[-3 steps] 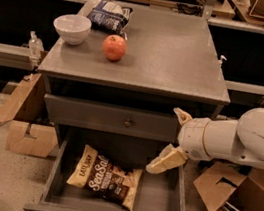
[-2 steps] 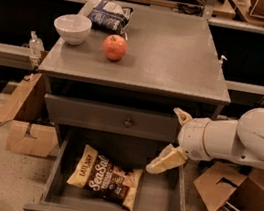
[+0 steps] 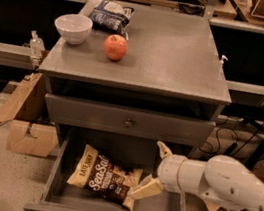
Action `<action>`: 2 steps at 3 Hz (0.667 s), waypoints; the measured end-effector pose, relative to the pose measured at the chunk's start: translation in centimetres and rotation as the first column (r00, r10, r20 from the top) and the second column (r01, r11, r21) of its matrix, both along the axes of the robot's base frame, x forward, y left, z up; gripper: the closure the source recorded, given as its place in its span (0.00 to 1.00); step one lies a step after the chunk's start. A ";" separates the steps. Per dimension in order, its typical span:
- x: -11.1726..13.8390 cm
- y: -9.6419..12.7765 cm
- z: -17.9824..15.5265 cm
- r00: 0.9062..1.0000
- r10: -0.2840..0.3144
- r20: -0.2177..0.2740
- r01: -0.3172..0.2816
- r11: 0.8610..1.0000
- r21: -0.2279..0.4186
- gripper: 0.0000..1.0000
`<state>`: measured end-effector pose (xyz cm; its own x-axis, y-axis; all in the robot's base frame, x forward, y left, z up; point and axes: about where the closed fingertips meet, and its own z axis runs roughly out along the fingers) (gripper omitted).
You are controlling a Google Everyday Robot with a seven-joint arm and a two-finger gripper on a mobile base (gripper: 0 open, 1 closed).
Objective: Pick brown chip bag from middle drawer and place on counter
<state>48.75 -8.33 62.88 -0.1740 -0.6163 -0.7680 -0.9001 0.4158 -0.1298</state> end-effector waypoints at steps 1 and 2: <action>1.0 1.3 -6.9 1.000 -0.014 -0.020 0.015 0.999 0.039 0.00; 3.5 3.7 -14.5 0.997 0.012 -0.072 -0.008 0.999 0.045 0.00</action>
Offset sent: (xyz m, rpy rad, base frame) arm 0.0571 0.0560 -0.1969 0.0537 0.0916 0.0311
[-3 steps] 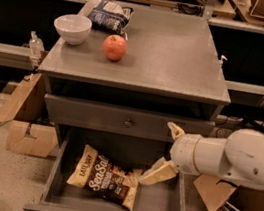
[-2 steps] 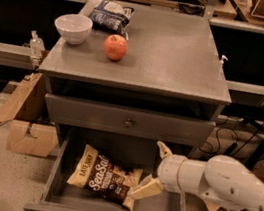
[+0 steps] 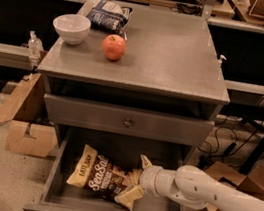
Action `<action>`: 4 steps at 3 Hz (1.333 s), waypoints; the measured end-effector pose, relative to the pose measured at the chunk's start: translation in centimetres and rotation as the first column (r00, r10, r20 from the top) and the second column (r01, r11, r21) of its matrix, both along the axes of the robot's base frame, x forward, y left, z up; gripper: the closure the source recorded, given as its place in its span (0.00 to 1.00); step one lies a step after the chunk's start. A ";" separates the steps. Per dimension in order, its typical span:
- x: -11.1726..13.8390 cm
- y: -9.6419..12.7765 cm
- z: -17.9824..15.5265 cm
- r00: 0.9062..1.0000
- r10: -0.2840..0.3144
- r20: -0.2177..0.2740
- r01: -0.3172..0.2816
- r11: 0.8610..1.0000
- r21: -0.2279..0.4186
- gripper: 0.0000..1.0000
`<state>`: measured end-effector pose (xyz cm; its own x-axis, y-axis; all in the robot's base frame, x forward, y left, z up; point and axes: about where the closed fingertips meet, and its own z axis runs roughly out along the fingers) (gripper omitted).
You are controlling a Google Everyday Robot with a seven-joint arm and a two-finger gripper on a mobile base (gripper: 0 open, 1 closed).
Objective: Pick brown chip bag from middle drawer and place on counter
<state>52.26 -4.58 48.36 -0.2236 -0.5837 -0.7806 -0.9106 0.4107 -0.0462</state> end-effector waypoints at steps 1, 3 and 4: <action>1.1 2.2 -4.1 0.998 0.040 -0.050 -0.041 0.999 -0.017 0.00; 2.3 5.6 -7.8 0.992 0.109 -0.065 -0.114 0.991 -0.072 0.19; 2.0 5.2 -8.2 0.993 0.108 -0.046 -0.114 0.983 -0.143 0.42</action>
Offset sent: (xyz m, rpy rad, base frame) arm 0.0327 0.0766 -0.1027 -0.0881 0.1155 0.1548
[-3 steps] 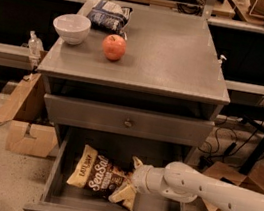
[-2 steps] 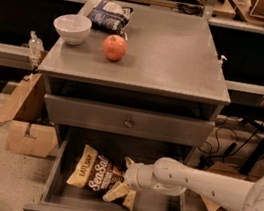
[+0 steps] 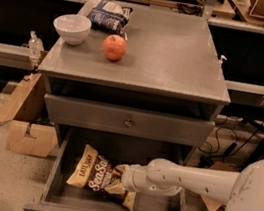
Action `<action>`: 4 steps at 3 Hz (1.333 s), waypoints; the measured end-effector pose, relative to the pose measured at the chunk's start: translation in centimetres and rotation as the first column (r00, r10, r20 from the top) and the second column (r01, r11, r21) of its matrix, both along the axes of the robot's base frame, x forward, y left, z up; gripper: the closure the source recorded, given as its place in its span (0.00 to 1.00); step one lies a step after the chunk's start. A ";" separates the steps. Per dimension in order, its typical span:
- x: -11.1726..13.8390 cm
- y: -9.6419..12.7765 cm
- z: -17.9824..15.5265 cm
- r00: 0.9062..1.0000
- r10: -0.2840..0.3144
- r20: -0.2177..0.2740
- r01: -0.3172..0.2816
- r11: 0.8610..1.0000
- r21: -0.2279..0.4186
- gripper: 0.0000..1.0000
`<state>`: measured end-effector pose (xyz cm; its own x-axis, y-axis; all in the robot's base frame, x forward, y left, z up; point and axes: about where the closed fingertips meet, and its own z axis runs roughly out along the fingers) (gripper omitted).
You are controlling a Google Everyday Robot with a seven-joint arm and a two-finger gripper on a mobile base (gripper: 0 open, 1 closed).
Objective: Pick brown chip bag from middle drawer and place on counter
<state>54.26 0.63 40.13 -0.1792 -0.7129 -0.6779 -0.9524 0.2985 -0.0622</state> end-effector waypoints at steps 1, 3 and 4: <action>-0.4 0.1 -0.3 1.000 0.001 -0.002 -0.001 1.000 -0.003 0.65; -0.6 0.3 -0.4 1.000 0.005 -0.005 -0.005 1.000 -0.001 1.00; -0.6 0.4 -0.1 1.000 0.009 -0.002 -0.009 1.000 -0.002 1.00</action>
Offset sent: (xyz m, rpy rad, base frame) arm -0.0047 0.0004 -0.0032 -0.0043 0.0019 0.0007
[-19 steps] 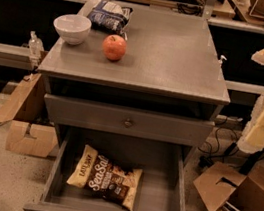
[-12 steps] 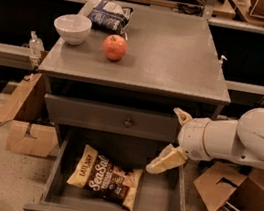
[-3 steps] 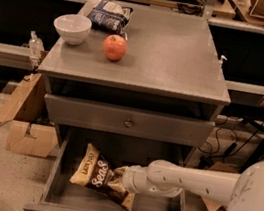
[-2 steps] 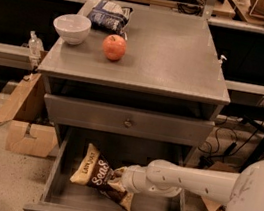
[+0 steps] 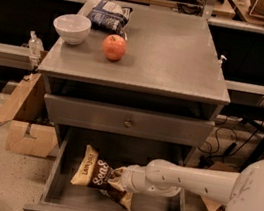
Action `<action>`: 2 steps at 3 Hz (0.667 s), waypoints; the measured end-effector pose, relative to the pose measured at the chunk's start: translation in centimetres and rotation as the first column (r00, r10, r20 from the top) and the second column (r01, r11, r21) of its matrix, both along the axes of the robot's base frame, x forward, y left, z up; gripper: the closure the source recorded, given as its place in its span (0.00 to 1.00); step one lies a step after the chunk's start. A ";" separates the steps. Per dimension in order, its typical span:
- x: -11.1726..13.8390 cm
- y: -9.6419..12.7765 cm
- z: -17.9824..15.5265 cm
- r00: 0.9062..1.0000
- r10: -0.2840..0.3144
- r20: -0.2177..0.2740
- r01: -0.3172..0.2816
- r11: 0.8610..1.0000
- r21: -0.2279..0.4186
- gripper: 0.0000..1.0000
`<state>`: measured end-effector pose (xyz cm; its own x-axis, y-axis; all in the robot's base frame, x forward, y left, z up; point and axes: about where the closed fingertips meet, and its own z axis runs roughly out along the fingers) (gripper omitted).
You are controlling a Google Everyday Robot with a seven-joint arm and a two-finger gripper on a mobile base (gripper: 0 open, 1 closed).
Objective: Pick brown chip bag from middle drawer and place on counter
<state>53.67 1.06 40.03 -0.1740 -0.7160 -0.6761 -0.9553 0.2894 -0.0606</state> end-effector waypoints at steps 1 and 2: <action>-1.1 -0.3 3.6 0.999 0.040 0.033 -0.039 0.999 -0.010 1.00; -4.3 -1.5 11.2 0.989 0.125 0.081 -0.124 0.992 -0.017 1.00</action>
Offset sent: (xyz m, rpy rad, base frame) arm -0.0838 -0.0378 0.2167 -0.0156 -0.1452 0.2314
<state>49.34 -0.39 51.28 -0.0273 -0.7368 -0.6756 -0.9755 0.1671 -0.1428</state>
